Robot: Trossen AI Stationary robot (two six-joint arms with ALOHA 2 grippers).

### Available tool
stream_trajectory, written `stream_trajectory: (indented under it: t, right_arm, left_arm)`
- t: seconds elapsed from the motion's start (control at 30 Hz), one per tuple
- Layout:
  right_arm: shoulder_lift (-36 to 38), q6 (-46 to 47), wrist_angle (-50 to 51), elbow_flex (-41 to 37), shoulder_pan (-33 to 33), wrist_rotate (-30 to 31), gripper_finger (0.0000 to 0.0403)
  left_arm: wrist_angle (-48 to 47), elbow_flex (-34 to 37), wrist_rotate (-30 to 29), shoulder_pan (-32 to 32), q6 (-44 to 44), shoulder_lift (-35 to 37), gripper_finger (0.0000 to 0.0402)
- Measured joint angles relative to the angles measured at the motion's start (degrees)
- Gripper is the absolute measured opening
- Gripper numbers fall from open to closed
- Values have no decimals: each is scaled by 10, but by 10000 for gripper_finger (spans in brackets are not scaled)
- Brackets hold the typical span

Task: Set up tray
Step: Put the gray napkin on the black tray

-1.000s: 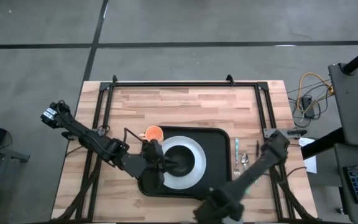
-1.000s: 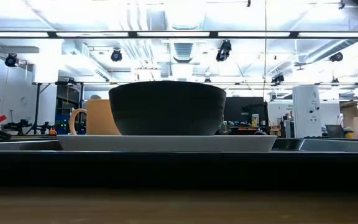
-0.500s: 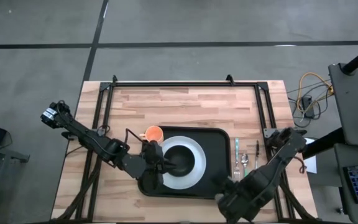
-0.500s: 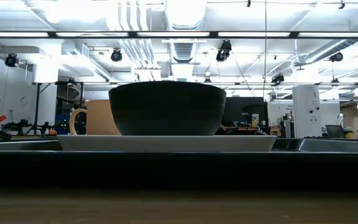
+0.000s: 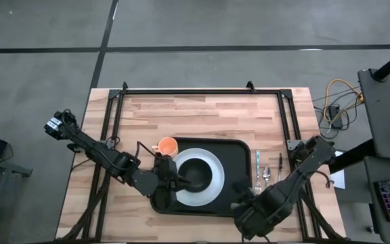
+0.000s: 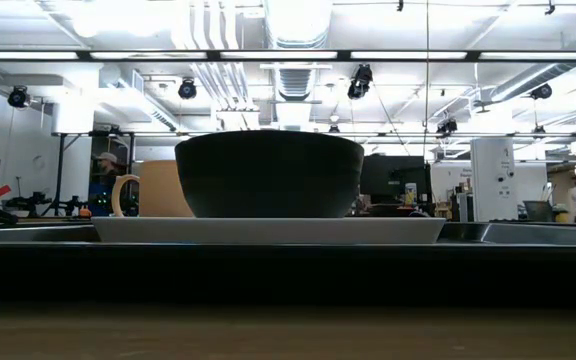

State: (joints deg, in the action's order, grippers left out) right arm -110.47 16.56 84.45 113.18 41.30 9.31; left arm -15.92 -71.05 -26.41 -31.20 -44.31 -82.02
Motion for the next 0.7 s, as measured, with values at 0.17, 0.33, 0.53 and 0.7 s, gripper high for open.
stream_trajectory:
  t: [0.17,0.33,0.53,0.7]
  right_arm:
    - [17,4,-22,-36,-13,70,8]
    - [51,23,-34,-91,-36,113,8]
    - [88,28,-107,-189,-80,128,8]
    - [107,20,-134,-261,-121,135,8]
  left_arm:
    - [0,0,8,0,-1,0,23]
    - [-6,0,10,0,5,0,23]
    - [-54,1,-63,0,67,11,23]
    - [-82,1,-158,0,138,35,23]
